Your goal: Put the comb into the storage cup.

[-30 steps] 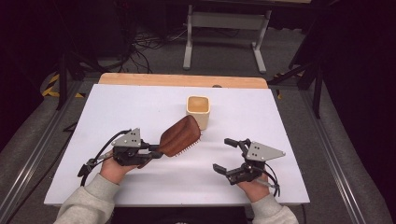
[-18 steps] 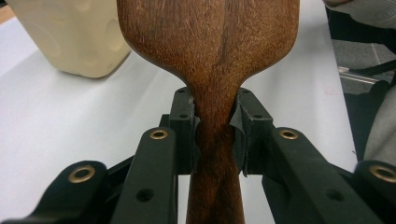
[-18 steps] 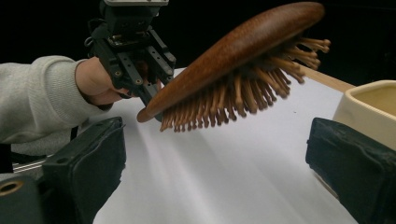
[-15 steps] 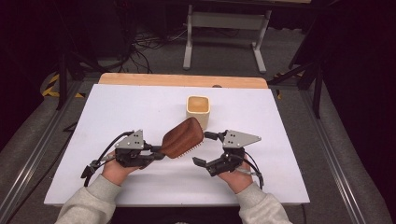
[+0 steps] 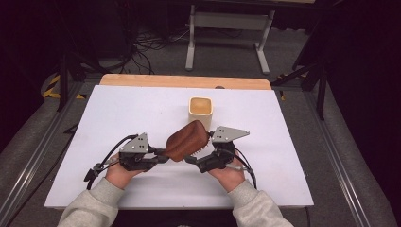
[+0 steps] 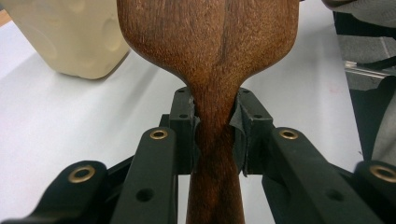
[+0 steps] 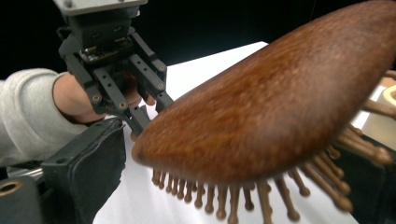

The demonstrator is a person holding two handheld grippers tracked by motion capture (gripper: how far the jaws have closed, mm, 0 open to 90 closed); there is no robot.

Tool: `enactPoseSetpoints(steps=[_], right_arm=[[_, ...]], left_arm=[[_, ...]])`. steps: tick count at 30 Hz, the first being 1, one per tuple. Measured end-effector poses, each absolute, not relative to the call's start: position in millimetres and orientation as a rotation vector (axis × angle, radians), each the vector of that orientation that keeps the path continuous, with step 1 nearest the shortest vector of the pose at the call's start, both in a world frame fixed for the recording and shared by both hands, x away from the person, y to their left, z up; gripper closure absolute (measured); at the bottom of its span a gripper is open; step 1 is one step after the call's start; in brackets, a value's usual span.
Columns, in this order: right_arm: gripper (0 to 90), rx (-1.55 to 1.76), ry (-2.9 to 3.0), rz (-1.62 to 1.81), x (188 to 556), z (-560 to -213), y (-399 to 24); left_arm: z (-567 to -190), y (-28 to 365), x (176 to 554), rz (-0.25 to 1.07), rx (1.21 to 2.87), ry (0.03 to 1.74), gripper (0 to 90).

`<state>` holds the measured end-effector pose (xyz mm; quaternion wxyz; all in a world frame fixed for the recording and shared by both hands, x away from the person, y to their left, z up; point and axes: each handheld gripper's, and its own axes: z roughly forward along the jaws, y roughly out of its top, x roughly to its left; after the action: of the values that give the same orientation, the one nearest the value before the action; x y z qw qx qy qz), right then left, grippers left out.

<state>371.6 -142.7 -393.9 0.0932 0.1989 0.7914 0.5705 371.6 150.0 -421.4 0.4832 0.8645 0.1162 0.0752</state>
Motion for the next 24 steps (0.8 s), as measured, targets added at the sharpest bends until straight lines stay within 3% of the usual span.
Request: enactPoseSetpoints(steps=[8, 17, 24], right_arm=[[22.2, 0.687, 2.337, 1.72, 373, -392, -144], [46.9, 0.696, 2.363, 1.776, 373, -383, -143], [54.5, 0.684, 2.398, 1.814, 374, -374, -139]], left_arm=[[-424, 147, 370, 0.217, 2.137, 0.272, 73.3], [-431, 140, 369, 0.248, 2.192, 0.249, 74.1], [-429, 142, 370, 0.231, 2.169, 0.257, 73.9]])
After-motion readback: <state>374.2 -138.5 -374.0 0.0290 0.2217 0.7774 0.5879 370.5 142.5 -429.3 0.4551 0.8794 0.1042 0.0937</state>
